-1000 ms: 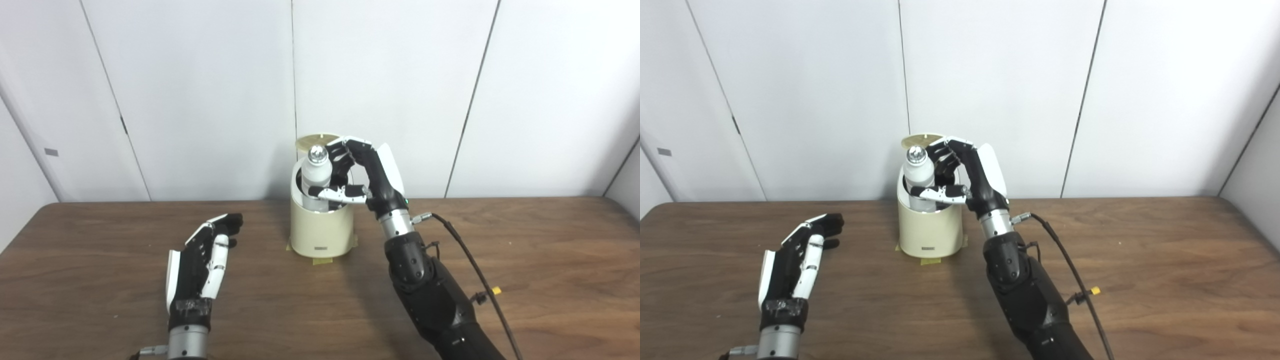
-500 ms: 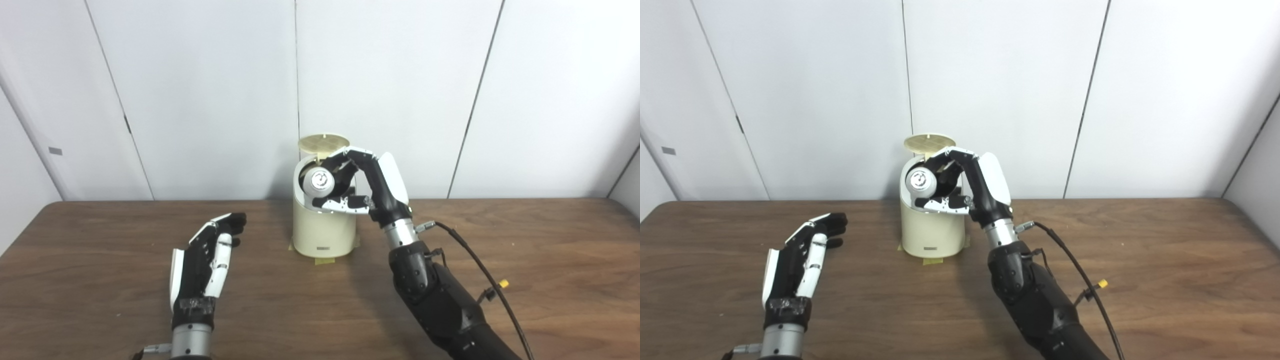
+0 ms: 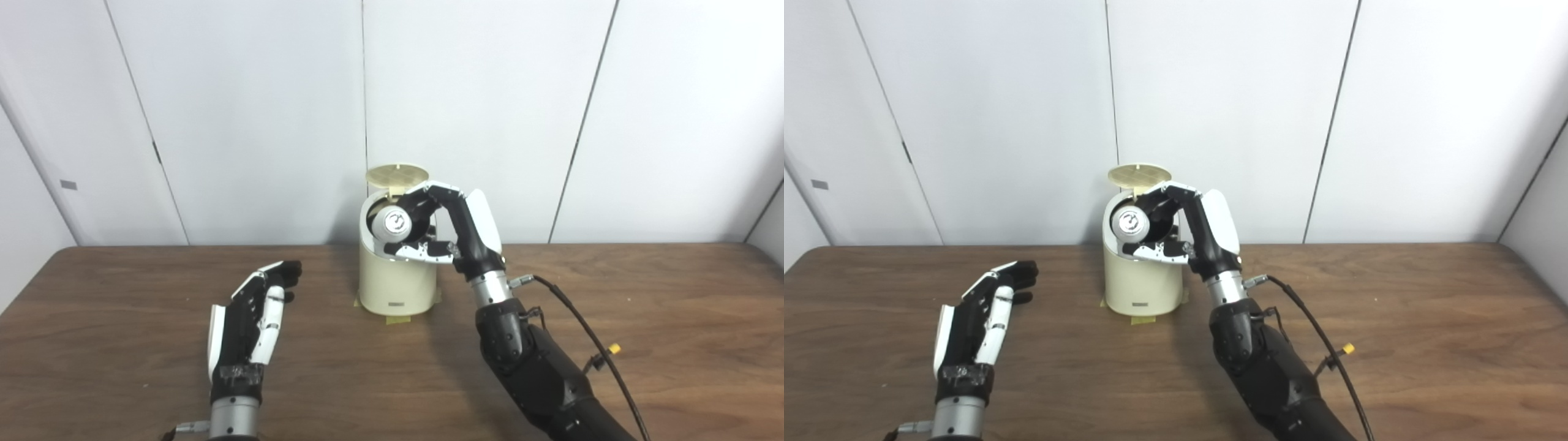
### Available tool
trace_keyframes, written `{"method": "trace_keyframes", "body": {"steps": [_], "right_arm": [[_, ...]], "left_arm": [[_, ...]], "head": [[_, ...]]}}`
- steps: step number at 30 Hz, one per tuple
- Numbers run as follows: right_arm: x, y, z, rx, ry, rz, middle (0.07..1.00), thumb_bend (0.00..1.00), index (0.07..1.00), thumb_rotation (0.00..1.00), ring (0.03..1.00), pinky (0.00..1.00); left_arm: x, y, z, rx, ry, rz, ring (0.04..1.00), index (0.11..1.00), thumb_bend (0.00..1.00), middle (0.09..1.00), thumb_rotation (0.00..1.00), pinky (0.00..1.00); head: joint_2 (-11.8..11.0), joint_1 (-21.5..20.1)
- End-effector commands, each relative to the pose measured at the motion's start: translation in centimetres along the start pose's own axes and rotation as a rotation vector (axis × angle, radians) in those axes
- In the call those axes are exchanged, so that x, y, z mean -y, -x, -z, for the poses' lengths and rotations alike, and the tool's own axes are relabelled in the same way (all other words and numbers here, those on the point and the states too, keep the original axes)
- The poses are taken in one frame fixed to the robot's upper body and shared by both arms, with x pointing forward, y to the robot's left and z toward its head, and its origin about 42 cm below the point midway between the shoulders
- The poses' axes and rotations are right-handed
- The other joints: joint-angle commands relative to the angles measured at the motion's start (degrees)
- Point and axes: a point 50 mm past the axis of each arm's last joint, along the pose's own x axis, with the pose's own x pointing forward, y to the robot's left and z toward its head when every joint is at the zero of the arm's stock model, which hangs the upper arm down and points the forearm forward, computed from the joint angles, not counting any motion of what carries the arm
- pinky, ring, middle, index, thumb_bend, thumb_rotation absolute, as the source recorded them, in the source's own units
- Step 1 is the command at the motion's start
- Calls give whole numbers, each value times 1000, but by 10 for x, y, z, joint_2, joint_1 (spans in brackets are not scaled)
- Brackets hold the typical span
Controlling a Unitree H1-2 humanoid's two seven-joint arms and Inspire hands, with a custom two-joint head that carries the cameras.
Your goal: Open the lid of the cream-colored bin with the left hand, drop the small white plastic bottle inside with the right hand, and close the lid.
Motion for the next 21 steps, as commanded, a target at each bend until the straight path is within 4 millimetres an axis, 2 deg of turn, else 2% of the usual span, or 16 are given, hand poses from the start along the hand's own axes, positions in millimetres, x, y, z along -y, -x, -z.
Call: {"method": "trace_keyframes", "body": {"steps": [1, 3, 5, 21], "right_arm": [[8, -23, -16, 72, -8, 44, 589, 760, 565, 67, 581, 507], [8, -22, -15, 68, -8, 47, 631, 892, 627, 70, 615, 540], [8, -22, -15, 65, -9, 48, 647, 920, 646, 75, 628, 553], [11, -17, -11, 45, -3, 56, 671, 934, 678, 111, 652, 575]], "left_arm": [[1, -8, -15, 74, 6, -4, 753, 710, 218, 730, 741, 712], [1, -8, -14, 72, 10, -3, 755, 711, 221, 731, 742, 715], [1, -8, -14, 71, 13, -1, 754, 710, 221, 731, 739, 716], [0, -8, -13, 73, 15, 0, 745, 704, 222, 725, 736, 710]], "head": [[1, -1], [1, -1], [2, -1], [2, -3]]}}
